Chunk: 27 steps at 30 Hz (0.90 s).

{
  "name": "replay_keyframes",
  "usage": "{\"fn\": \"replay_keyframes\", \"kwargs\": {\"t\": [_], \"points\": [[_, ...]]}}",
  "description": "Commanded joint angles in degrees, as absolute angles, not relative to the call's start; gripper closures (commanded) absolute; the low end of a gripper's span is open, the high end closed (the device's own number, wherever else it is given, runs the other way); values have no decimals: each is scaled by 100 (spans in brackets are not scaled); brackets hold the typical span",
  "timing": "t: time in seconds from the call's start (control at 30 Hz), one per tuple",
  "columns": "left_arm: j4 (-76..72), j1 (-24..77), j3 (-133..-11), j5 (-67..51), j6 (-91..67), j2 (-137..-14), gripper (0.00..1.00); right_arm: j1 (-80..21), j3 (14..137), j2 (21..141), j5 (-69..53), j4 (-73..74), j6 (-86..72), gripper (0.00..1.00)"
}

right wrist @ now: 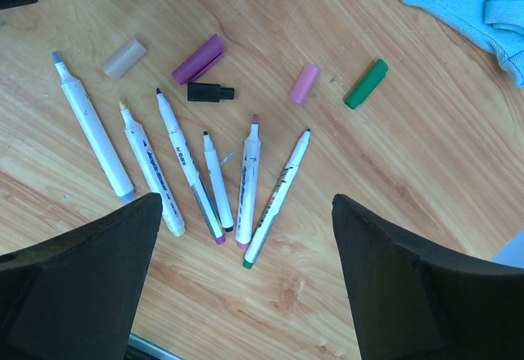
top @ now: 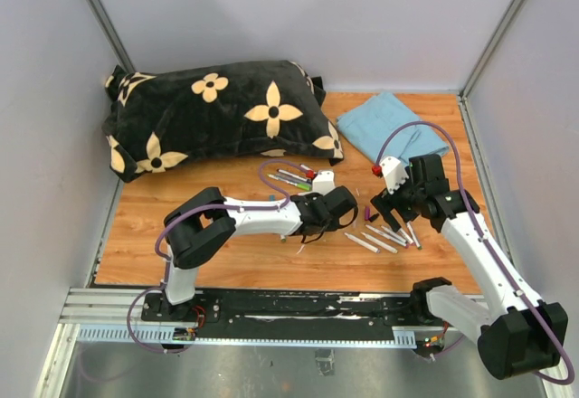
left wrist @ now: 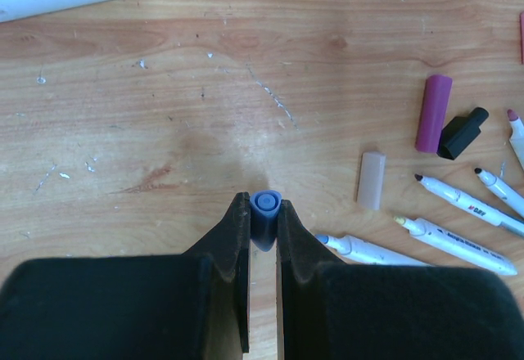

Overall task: Open the pen caps
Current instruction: Place the pen cap at the center of the board.

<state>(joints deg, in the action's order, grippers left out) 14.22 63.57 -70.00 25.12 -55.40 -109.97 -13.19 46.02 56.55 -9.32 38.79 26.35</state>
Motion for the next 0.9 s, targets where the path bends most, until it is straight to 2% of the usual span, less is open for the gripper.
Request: {"fn": "replay_keyframes", "kwargs": {"t": [0.0, 0.1, 0.37, 0.5, 0.87], "points": [[1685, 6400, -7198, 2825, -5426, -11100, 87, -1248, 4640, 5643, -852, 3823, 2541, 14], [1696, 6399, -7217, 2826, -5414, -11072, 80, -1248, 4635, 5638, -874, 3818, 2541, 14], [1670, 6406, -7239, 2771, -5323, -10966, 75, -1240, 4628, 5643, -899, 3816, 2549, 13], [1664, 6401, -7234, 2772, -5295, -10920, 67, -1235, 4631, 5632, -911, 3830, 2549, 12], [1653, 6402, -7205, 2846, -5151, -10508, 65, -1213, 4624, 5596, -970, 3831, 2573, 12]]}}
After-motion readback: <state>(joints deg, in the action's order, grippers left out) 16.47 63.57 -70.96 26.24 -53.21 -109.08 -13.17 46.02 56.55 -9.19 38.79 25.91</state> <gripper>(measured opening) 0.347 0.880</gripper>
